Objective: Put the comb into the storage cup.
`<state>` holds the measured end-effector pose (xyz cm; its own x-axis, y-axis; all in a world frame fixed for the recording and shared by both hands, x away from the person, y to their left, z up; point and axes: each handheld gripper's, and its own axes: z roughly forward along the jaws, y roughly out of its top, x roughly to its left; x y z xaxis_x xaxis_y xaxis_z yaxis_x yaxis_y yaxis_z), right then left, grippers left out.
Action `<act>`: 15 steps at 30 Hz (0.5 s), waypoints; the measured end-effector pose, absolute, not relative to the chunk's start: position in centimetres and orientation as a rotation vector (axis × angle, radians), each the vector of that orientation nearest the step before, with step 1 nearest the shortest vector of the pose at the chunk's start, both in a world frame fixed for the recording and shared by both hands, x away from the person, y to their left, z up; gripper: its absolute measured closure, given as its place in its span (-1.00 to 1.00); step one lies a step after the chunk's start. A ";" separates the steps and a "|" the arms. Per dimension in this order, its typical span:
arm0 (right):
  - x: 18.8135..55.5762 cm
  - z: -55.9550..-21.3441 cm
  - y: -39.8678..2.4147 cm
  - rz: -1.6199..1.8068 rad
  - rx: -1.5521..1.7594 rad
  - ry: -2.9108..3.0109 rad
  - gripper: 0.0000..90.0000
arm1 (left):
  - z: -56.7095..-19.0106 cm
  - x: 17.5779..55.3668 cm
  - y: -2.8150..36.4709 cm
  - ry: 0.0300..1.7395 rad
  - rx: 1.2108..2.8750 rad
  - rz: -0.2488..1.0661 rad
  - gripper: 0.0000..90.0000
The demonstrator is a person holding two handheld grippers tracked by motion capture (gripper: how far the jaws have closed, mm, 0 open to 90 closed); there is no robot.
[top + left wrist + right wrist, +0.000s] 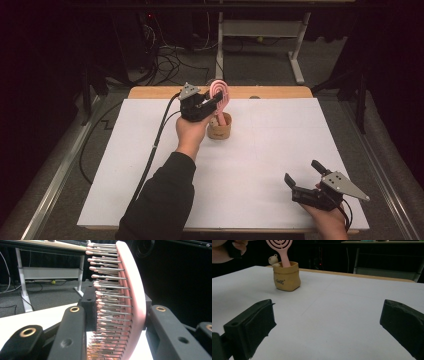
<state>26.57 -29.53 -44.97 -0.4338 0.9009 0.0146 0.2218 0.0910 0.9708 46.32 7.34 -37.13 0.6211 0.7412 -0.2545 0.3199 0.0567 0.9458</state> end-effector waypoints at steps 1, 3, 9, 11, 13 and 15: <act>26.6 -45.0 -29.5 1.378 1.108 1.742 -1.00 | -37.1 46.3 7.4 0.924 1.537 0.399 0.39; 26.5 -44.9 -29.5 1.377 1.107 1.740 -1.00 | -37.1 46.2 7.3 0.923 1.542 0.413 0.39; 26.5 -44.9 -29.5 1.375 1.109 1.741 -1.00 | -37.0 46.2 7.3 0.924 1.548 0.446 0.37; 26.5 -44.9 -29.5 1.375 1.108 1.740 -1.00 | -37.1 46.3 7.4 0.924 1.550 0.452 0.36; 26.5 -44.9 -29.5 1.374 1.108 1.742 -1.00 | -37.0 46.4 7.6 0.929 1.552 0.458 0.36; 26.5 -44.9 -29.5 1.375 1.108 1.741 -1.00 | -37.0 46.5 7.9 0.931 1.556 0.456 0.35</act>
